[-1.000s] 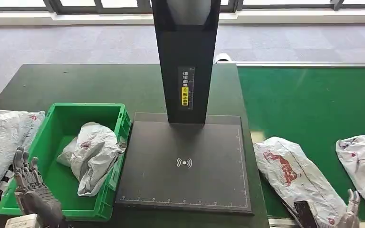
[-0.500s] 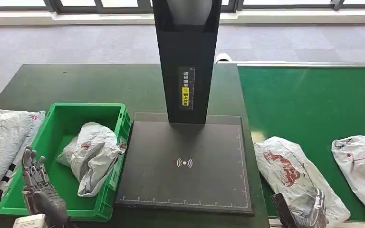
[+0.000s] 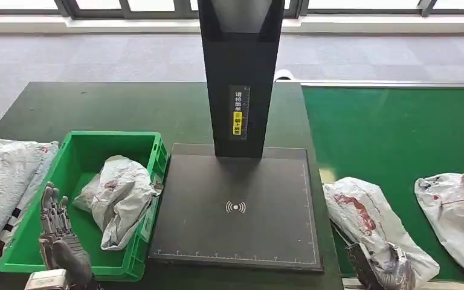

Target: Moved the parcel from conveyor to table for the left to box.

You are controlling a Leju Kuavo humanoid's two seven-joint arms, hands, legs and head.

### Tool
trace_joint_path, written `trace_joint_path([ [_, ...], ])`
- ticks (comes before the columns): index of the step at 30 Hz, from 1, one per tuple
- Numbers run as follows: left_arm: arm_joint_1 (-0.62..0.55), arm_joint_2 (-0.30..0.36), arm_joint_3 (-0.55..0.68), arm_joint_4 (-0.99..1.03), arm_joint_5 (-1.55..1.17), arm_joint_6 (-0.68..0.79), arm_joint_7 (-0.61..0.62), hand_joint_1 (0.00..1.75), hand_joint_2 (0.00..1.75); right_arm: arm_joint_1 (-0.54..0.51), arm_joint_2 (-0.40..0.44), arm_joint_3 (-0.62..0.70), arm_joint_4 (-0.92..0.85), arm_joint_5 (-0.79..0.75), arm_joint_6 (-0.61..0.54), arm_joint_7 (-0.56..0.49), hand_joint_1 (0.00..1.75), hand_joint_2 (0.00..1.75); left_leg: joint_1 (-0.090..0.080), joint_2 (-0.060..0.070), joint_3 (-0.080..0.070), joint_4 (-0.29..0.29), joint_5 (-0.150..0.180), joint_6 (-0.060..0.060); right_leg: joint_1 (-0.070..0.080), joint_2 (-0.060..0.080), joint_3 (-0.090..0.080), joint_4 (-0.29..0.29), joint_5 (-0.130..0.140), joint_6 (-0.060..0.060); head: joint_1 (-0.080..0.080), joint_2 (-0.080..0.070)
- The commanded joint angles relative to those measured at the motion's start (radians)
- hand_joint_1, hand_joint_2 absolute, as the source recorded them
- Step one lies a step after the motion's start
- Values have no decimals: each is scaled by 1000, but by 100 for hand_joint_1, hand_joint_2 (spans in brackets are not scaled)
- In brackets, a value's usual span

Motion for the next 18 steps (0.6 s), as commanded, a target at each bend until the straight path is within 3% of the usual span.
trace_joint_path([
  [1, 9, -19, 56, 28, -3, -32, 5, 0, 0, 60, 51, -59, -126, -19, 82, -11, 175, 175, 0, -2, -2, -1, 2, 1, 0, 0, -2, -2, 2, 0, 0, 0],
  [9, -8, -25, 69, 49, -6, -61, 5, 0, 0, 98, 99, -111, -269, -59, 115, -47, 175, 175, 0, -5, -3, -3, 3, 0, 0, -3, -1, -3, 2, -1, 0, 0],
  [14, -8, -25, 69, 49, -6, -61, 5, 0, 0, 98, 99, -111, -269, -59, 115, -47, 175, 175, 0, -3, -4, -1, 2, 0, 0, -2, -2, -1, 1, 0, 0, 0],
  [15, -5, -25, 69, 46, -7, -60, 5, 0, 0, 97, 113, -125, -296, -83, 110, -69, 175, 175, 0, -4, -3, -2, 2, 0, 0, -2, -2, -2, 1, -1, 0, 0],
  [16, -2, -26, 68, 40, -7, -56, 5, 0, 0, 106, 144, -145, -370, -202, 37, -222, 175, 175, 0, -3, -3, -2, 2, 0, 0, -2, -2, -2, 0, -1, 0, 0],
  [17, 0, -26, 66, 39, -7, -55, 5, 0, 0, 112, 150, -146, -392, -201, 40, -224, 175, 175, -1, -2, -4, -1, 1, 0, 0, -1, -3, 0, -1, 0, 0, 0],
  [18, -3, -19, 63, 37, -2, -49, 5, 0, 0, 126, 184, -155, -488, -317, 51, -318, 175, 175, -1, -3, -4, -1, 1, 0, -1, -2, -3, 0, 0, -1, 0, 0],
])
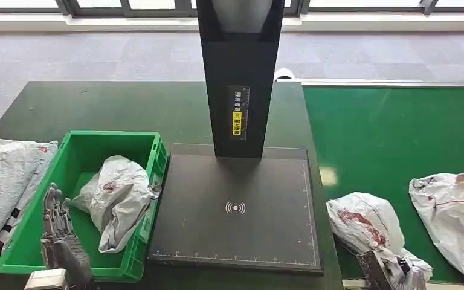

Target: Moved the parcel from conveyor to table for the left to box.

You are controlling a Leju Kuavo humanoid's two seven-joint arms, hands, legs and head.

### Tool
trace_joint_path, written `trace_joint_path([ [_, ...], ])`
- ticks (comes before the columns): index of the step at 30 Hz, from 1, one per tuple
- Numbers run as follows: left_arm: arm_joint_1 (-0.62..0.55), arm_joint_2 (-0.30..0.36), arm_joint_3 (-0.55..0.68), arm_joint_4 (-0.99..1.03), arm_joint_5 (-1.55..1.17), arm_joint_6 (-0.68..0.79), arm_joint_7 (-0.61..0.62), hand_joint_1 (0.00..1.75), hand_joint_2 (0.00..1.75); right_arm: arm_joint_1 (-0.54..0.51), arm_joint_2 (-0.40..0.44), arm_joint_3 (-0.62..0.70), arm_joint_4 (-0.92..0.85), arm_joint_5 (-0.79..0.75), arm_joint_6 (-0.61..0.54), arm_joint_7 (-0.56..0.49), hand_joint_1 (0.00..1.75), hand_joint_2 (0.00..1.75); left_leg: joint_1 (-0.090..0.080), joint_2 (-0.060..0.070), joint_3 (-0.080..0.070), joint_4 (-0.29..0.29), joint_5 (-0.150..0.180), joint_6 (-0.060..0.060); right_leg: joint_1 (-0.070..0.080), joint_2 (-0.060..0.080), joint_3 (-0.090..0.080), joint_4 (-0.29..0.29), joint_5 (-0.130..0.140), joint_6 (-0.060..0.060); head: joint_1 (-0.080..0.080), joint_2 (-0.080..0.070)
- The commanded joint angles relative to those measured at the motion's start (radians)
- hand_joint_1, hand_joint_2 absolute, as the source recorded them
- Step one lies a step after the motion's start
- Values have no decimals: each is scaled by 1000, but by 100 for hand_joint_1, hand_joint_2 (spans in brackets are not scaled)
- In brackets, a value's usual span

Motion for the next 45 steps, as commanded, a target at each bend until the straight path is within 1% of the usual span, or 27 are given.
trace_joint_path([
  [1, -17, 9, 23, 35, 7, 8, 5, 0, 0, 79, 127, -68, -332, -335, -79, -297, 175, 175, -1, -3, -2, -1, 2, 0, -1, -1, -2, 0, 1, 0, 0, 0],
  [3, -38, 22, 19, 45, 29, 12, 5, 0, 0, 183, 108, 103, -556, -603, -176, -311, 175, 175, -1, -3, -4, 1, 1, 0, -1, -1, -3, 2, 0, 0, 0, 0],
  [4, -38, 22, 19, 45, 29, 12, 5, 0, 0, 183, 108, 103, -556, -603, -176, -311, 175, 175, -2, -4, -5, 0, 2, 0, -2, -2, -5, 2, 0, 0, 0, 0],
  [5, -57, 27, 22, 56, 42, 19, 5, 0, 0, 246, 79, 217, -661, -683, -249, -311, 175, 175, -2, -3, -6, 1, 1, 0, -3, -1, -6, 3, 0, 0, 0, 0],
  [6, -57, 28, 21, 56, 44, 21, 5, 0, 0, 262, 65, 254, -680, -697, -281, -311, 175, 175, -2, -1, -6, 1, 1, 0, -2, 1, -7, 3, 0, 0, 0, 0],
  [7, -57, 26, 22, 47, 47, 29, 5, 0, 0, 305, 20, 377, -760, -721, -358, -311, 175, 175, -3, -2, -7, 1, 2, 0, -3, 0, -8, 4, 0, 0, 0, 0],
  [8, -54, 25, 23, 42, 45, 34, 5, 0, 0, 317, 4, 437, -787, -729, -387, -311, 175, 175, -3, -1, -7, 1, 1, 1, -4, 0, -8, 4, 0, 1, 0, 0],
  [9, -47, 23, 24, 32, 43, 39, 5, 0, 0, 331, -49, 543, -806, -722, -433, -311, 175, 175, -2, -1, -6, 1, 1, 1, -2, 1, -7, 3, 0, 1, 0, 0],
  [11, -40, 19, 27, 25, 36, 39, 5, 0, 0, 320, -58, 608, -818, -654, -433, -311, 175, 175, -2, 1, -6, 1, 0, 1, -2, 3, -6, 2, 1, 1, 0, 0],
  [12, -37, 14, 30, 23, 29, 39, 5, 0, 0, 313, -72, 655, -813, -629, -433, -311, 175, 175, -2, 6, -6, 0, 0, 1, -2, 8, -7, 3, 2, 0, 0, 0],
  [13, -36, 11, 33, 23, 26, 36, 5, 0, 0, 310, -83, 678, -816, -620, -433, -311, 175, 175, -1, 6, -12, 0, -2, -1, -1, 8, -5, 3, 1, 0, 0, 0],
  [14, -34, 3, 38, 20, 19, 30, 5, 0, 0, 302, -87, 714, -811, -582, -433, -311, 175, 175, -1, 9, -11, 0, -3, 0, -1, 10, -5, 3, 1, 0, 0, 0],
  [15, -32, -3, 43, 20, 14, 27, 5, 0, 0, 304, -106, 750, -798, -573, -433, -311, 175, 175, -1, 9, -11, -1, -2, 0, -1, 10, -5, 2, 1, -1, 0, 0],
  [16, -26, -16, 53, 17, 1, 15, 5, 0, 0, 296, -86, 776, -772, -545, -433, -311, 175, 175, -1, 7, -10, -1, -3, 0, -1, 7, -4, 2, 0, -1, 0, 0],
  [20, -22, -28, 64, 22, -7, 3, 5, 0, 0, 291, -89, 793, -738, -543, -429, -311, 175, 175, 0, 3, -5, -2, -1, 1, 0, 5, -3, 0, 0, -1, 0, 0],
  [21, -16, -36, 68, 23, -14, -11, 5, 0, 0, 278, -72, 744, -741, -533, -366, -311, 175, 175, 0, 2, 0, -1, -2, 0, 0, 4, -1, 1, -1, 0, 0, 0],
  [23, -15, -43, 69, 34, -19, -26, 5, 0, 0, 267, -105, 795, -664, -559, -415, -311, 175, 175, 0, 2, 1, -1, -2, 0, -1, 4, 0, 1, -2, 0, 0, 0],
  [26, -39, -52, 63, 82, -9, -73, 12, 0, 0, 177, -51, 747, -447, -478, -297, -311, 175, 175, 0, 4, 3, -5, 0, 0, 0, 6, 2, -4, 1, 0, 0, 0],
  [30, -58, -54, 62, 107, -7, -77, 12, 0, 0, 145, -43, 765, -378, -452, -308, -309, 175, 175, 1, 5, 2, -4, 0, 0, 1, 7, 2, -3, 2, -1, 0, 0],
  [31, -68, -52, 55, 117, -5, -92, 19, 0, 0, 126, -47, 805, -319, -374, -253, -262, 175, 175, 0, 4, -1, -4, 0, 0, 0, 6, 1, -2, 2, -1, 0, 0],
  [32, -75, -54, 55, 125, -5, -91, 20, 0, 0, 118, -37, 814, -298, -365, -260, -261, 175, 175, 1, 4, -3, -6, 3, 0, 0, 7, 1, -5, 5, -1, 0, 0],
  [33, -85, -57, 53, 136, -5, -97, 25, 0, 0, 96, -40, 854, -228, -300, -249, -222, 175, 175, 1, 3, -2, -4, 0, 0, 0, 4, 1, -2, 1, -1, 0, 0],
  [34, -93, -60, 54, 144, -7, -96, 25, 0, 0, 77, -34, 877, -170, -298, -266, -221, 175, 175, 1, 2, -1, -6, 2, 0, 1, 4, 1, -4, 3, -1, 0, 0],
  [36, -94, -61, 53, 145, -7, -96, 25, 0, 0, 70, -33, 884, -151, -299, -280, -221, 175, 175, 1, 5, 3, -5, 0, -1, 1, 6, 2, -3, 2, -1, 0, 0],
  [38, -90, -60, 53, 141, -7, -96, 25, 0, 0, 69, -37, 885, -146, -301, -286, -222, 175, 175, 1, 2, 2, -3, 0, -1, 0, 4, 1, -1, 0, -1, 0, 0],
  [40, -86, -67, 62, 136, 9, -108, 27, 0, 0, 52, -47, 907, -101, -286, -268, -187, 175, 175, 0, 1, 3, -3, 0, -1, 0, 3, 1, -1, 0, -1, 0, 0],
  [45, -84, -83, 82, 138, 15, -123, 20, 0, 0, 21, -61, 912, -20, -296, -294, -173, 175, 175, 1, 3, 2, -3, 0, 0, 1, 5, 1, -1, 1, -1, 0, 0],
])
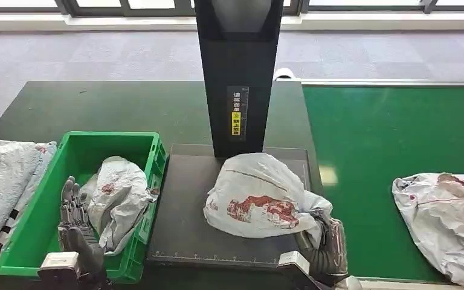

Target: Moved the parcel from conveyor to table for the left to box.

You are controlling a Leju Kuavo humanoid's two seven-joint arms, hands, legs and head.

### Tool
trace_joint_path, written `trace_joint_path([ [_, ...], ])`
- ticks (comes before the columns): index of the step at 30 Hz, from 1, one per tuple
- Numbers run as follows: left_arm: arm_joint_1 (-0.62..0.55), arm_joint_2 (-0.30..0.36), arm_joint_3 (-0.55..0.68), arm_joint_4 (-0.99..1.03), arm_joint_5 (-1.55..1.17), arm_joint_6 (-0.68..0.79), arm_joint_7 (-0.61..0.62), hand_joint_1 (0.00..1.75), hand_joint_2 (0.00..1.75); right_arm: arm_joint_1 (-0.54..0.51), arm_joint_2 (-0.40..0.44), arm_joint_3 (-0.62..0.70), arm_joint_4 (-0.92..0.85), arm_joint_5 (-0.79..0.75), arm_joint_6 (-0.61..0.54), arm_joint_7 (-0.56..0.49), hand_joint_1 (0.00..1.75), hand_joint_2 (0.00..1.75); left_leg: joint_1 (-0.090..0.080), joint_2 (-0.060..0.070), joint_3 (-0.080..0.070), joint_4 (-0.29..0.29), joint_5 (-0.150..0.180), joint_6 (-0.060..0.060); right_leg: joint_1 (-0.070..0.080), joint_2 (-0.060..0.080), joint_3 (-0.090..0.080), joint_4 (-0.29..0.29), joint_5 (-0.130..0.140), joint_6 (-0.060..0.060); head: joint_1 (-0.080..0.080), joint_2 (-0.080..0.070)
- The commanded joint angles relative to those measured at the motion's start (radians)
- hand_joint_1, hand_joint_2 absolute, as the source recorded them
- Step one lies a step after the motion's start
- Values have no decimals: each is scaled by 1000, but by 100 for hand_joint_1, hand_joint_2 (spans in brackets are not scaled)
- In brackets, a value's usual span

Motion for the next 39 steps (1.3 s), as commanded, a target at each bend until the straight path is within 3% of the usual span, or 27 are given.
trace_joint_path([
  [1, -19, -16, 44, 60, 14, -24, -2, 0, 0, -90, -28, 64, 248, -6, -23, 24, 175, 175, 0, 1, 1, -2, 2, 1, 0, 2, 1, -3, 2, 0, 0, 0],
  [15, -24, -21, 48, 72, 15, -24, -3, 0, 0, -83, -33, 66, 242, -9, -32, 25, 175, 175, 0, 0, 0, -2, 2, 1, 0, 1, -1, -2, 2, 0, 0, 0],
  [16, -26, -23, 48, 79, 15, -29, -6, 0, 0, -78, -34, 63, 240, -14, -42, 28, 159, 175, 0, 0, 0, -1, 1, 0, 0, 1, 0, -1, 1, 0, 0, 0],
  [17, -28, -27, 48, 86, 13, -35, -10, 0, 0, -69, -37, 62, 235, -19, -56, 30, 47, 175, 0, -1, 0, -2, 2, 1, 0, 1, 0, -3, 3, 0, 0, 0],
  [18, -32, -30, 49, 91, 10, -37, -12, 0, 0, -62, -38, 57, 229, -23, -71, 33, 7, 175, 0, -1, 0, -1, 2, 1, 0, 0, 0, -2, 2, 0, 0, 0],
  [19, -35, -30, 48, 96, 8, -41, -13, 0, 0, -55, -36, 52, 220, -32, -82, 31, 0, 175, -1, -1, 0, -3, 3, 1, -1, 0, 0, -3, 3, 0, 0, 0],
  [26, -65, -31, 65, 117, 8, -8, -17, 0, 0, -72, -64, 69, 240, -85, -143, 9, 0, 175, -1, -1, -1, -1, 2, 1, -1, 0, -1, -2, 2, 0, 0, 0],
  [29, -45, -54, 65, 80, 4, 126, -17, 0, 0, -102, -69, 85, 286, -101, -162, 7, 0, 175, 0, 1, -1, -2, 2, 1, 0, 2, -1, -3, 3, 0, 0, 0],
  [31, -27, -20, -6, 45, -31, 298, -17, 0, 0, -120, -72, 82, 309, -121, -162, -7, 0, 175, 0, 1, -1, -1, 2, 1, 0, 2, -1, -3, 3, 0, 0, 0],
  [37, -55, 38, -80, 72, 22, 303, -17, 0, 0, -93, -54, -13, 284, -130, -162, -60, 0, 175, -1, -2, -1, -1, 2, 1, -1, -1, -1, -2, 1, 0, 0, 0],
  [39, -72, 70, -107, 92, 29, 234, -17, 0, 0, -54, -63, -16, 225, -138, -162, -57, 0, 175, 0, -4, -1, -1, 3, 1, 0, -3, 0, -2, 2, 0, 0, 0],
])
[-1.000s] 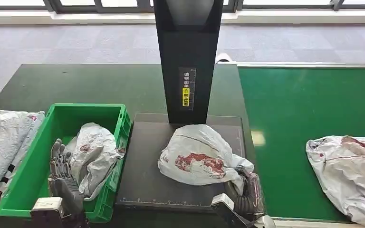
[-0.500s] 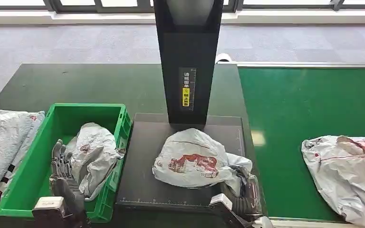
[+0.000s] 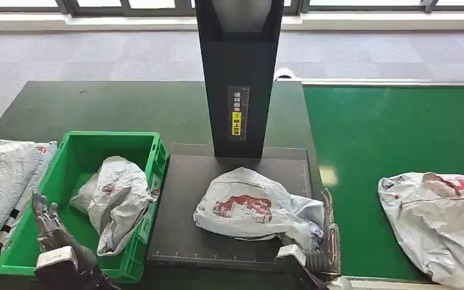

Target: Moved the parcel from conveyor to table for the left to box.

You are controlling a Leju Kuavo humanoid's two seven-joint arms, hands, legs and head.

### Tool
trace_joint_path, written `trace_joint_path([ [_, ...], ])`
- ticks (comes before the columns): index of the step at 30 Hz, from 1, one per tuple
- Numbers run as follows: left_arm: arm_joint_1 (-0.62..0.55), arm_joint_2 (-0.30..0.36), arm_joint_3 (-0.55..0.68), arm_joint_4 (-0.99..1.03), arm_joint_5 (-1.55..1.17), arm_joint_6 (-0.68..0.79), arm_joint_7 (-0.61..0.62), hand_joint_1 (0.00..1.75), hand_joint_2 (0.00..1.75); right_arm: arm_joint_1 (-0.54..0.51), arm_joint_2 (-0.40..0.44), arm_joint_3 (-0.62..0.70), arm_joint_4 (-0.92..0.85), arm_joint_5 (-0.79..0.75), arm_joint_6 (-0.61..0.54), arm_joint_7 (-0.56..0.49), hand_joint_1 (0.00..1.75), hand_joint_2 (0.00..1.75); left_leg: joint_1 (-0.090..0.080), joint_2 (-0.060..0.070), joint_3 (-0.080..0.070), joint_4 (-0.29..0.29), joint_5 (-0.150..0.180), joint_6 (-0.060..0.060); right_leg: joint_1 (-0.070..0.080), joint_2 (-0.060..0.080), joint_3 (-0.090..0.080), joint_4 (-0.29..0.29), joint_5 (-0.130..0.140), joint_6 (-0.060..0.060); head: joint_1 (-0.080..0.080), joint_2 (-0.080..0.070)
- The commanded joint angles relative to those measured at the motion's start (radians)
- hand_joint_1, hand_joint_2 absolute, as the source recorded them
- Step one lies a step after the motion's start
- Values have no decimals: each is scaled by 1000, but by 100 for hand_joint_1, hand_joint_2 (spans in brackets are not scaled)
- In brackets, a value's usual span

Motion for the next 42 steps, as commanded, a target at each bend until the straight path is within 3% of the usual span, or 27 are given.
trace_joint_path([
  [1, -52, 124, -125, 71, 1, -95, 3, 0, 0, 39, -36, -52, -32, -18, 0, -20, 0, 175, -1, -3, -1, -1, 2, 1, -1, -2, 0, -1, 1, 0, 0, 0],
  [4, -45, 167, -174, 62, -62, -222, 3, 0, 0, 115, -84, -7, -166, -62, 16, 10, 0, 175, -1, -4, -1, -1, 2, 1, -1, -3, 0, -1, 1, 0, 0, 0],
  [8, -37, 191, -237, 27, -97, -230, 3, 0, 0, 157, -120, 17, -255, -79, 73, 37, 0, 175, -1, -3, -1, -1, 2, 1, -1, -1, 0, -2, 2, 0, 0, 0],
  [14, -64, 165, -279, 106, -324, -229, 3, 0, 0, 177, -108, 24, -321, -55, 125, 31, 0, 175, -1, -2, -2, -1, 1, 1, -1, -1, -2, -1, 1, 0, 0, 0],
  [15, -68, 158, -290, 114, -361, -234, 5, 0, 175, 173, -104, 20, -322, -48, 125, 35, 0, 175, -1, -3, -2, -1, 2, 1, -1, -1, -1, -1, 2, 0, 0, 0],
  [28, -92, 159, -352, 156, -483, -271, 35, 0, 175, 138, -98, 3, -278, -49, 153, 24, 0, 175, -1, -1, 0, -1, 1, 1, -1, 1, 0, -2, 2, 0, 0, 0],
  [34, -208, 157, -506, 400, -796, -325, 221, 0, 175, 85, -97, 11, -240, -59, 179, -26, 0, 175, -1, -2, 0, -4, 4, 2, -1, 1, 1, -5, 5, 1, 0, 0],
  [42, -242, 142, -530, 490, -809, -322, 230, 0, 175, 68, -99, 32, -245, -71, 198, -53, 0, 175, -1, 0, 1, -1, 1, 1, -1, 1, 1, -2, 2, 0, 0, 0],
])
